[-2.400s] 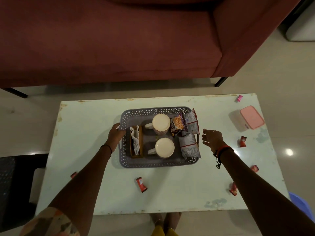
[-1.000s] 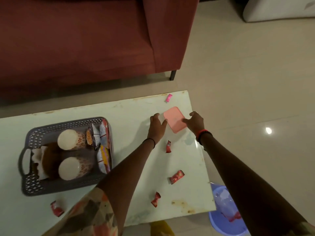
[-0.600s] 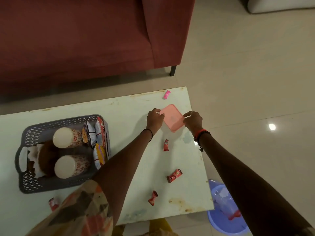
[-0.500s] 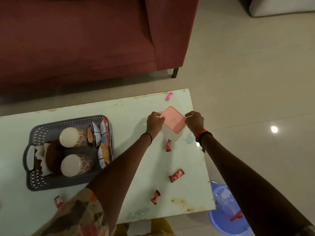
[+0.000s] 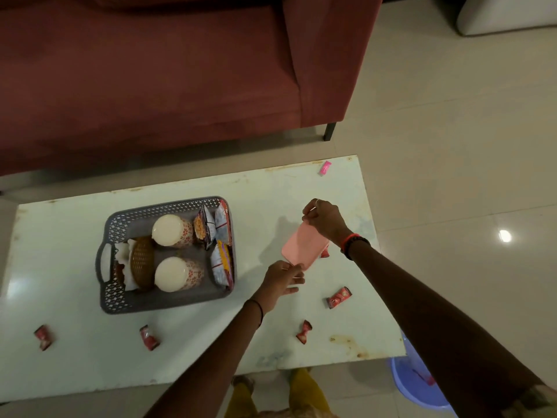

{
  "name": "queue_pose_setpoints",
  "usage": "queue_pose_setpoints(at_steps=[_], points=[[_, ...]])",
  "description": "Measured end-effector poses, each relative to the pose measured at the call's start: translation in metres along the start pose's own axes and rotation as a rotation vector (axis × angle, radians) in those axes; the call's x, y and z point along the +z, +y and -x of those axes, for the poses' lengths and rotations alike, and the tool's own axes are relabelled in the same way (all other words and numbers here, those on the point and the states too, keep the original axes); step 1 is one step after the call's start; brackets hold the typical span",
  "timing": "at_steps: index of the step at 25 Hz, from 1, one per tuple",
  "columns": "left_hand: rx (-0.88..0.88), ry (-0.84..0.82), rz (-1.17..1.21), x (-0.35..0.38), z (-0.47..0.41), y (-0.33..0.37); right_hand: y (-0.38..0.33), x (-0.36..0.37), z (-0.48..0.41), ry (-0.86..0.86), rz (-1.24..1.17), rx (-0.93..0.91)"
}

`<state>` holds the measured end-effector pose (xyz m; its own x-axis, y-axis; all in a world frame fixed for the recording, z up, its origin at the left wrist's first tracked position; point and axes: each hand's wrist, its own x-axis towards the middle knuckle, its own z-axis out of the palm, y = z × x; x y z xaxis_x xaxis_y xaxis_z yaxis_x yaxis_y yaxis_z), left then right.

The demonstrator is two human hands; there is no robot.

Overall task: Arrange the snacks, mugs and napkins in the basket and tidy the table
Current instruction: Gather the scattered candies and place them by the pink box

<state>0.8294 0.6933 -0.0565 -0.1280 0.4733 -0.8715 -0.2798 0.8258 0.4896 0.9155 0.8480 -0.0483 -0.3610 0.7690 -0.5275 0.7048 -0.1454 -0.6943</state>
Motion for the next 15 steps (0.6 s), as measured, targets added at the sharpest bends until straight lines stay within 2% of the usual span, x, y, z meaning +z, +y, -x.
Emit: queue_pose_setpoints(at_steps=[4, 7, 12, 15], points=[[-0.087, -0.002, 0.098, -0.002, 0.006, -0.052, 0.002, 0.050, 0.015, -0.196, 0.089, -0.079], [-0.109, 0.002, 0.154, -0.004, 0.004, -0.078, 0.010, 0.077, 0.022, -0.259, 0.133, -0.084], [-0.104, -0.041, 0.123, -0.009, -0.005, -0.091, 0.017, 0.091, 0.021, -0.263, 0.197, -0.108], [-0.102, 0.041, -0.086, -0.016, -0.004, -0.092, 0.020, 0.082, 0.021, -0.151, 0.179, -0.074]])
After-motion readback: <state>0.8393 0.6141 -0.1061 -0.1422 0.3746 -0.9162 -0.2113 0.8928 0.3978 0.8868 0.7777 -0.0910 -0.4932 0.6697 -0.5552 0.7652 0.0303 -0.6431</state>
